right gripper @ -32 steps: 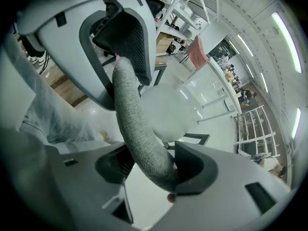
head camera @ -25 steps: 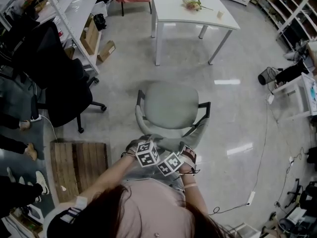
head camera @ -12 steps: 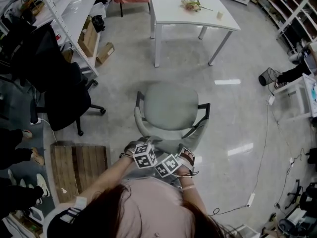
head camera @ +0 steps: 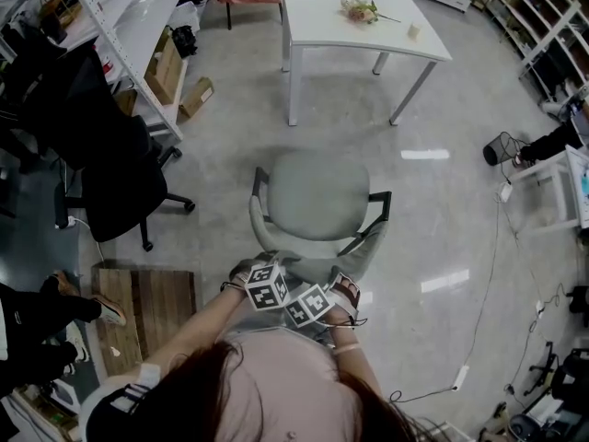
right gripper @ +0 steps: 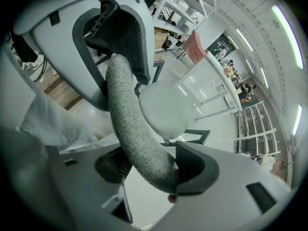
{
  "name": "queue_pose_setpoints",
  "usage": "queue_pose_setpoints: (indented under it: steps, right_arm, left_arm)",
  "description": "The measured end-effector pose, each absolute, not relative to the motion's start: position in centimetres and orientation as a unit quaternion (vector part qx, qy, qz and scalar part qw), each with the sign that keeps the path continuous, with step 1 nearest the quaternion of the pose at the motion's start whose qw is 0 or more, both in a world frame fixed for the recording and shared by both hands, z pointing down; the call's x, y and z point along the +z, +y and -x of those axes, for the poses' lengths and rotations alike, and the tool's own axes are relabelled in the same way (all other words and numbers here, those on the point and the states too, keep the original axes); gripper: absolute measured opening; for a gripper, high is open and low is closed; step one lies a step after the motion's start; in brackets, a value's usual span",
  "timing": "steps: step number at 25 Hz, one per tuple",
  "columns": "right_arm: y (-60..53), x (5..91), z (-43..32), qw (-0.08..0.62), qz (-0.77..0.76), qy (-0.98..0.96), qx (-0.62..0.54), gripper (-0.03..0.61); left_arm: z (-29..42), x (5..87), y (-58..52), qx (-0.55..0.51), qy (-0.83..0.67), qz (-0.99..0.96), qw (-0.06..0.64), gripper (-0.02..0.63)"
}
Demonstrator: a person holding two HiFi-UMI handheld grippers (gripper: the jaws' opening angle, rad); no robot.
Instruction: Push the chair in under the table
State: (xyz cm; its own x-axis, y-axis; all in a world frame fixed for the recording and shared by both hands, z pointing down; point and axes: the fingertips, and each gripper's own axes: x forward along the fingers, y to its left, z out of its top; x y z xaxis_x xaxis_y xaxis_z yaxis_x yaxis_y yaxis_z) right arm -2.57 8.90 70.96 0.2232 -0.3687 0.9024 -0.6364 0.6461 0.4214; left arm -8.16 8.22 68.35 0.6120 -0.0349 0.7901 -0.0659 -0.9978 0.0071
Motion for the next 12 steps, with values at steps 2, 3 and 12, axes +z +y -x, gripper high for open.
queue_pose_setpoints:
  steps: [2, 3, 12]
  right_arm:
    - [8.2, 71.0, 2.3, 0.666, -0.409, -0.615, 0.102, 0.259]
    - [7.9, 71.0, 2.1, 0.666, -0.41, -0.615, 0.103, 0.259]
    - [4.5, 70.8, 0.4, 0.666, -0.412, -0.613, 0.103, 0.261]
  left_arm:
    - [7.9, 68.4, 7.6, 0.44, -0.027, -0.897, 0.019, 0.219]
    - [7.7, 68.3, 7.2, 0.44, -0.027, -0.897, 0.02, 0.219]
    - [6.0, 68.2, 3.8, 0.441, -0.028, -0.897, 0.021, 0.221]
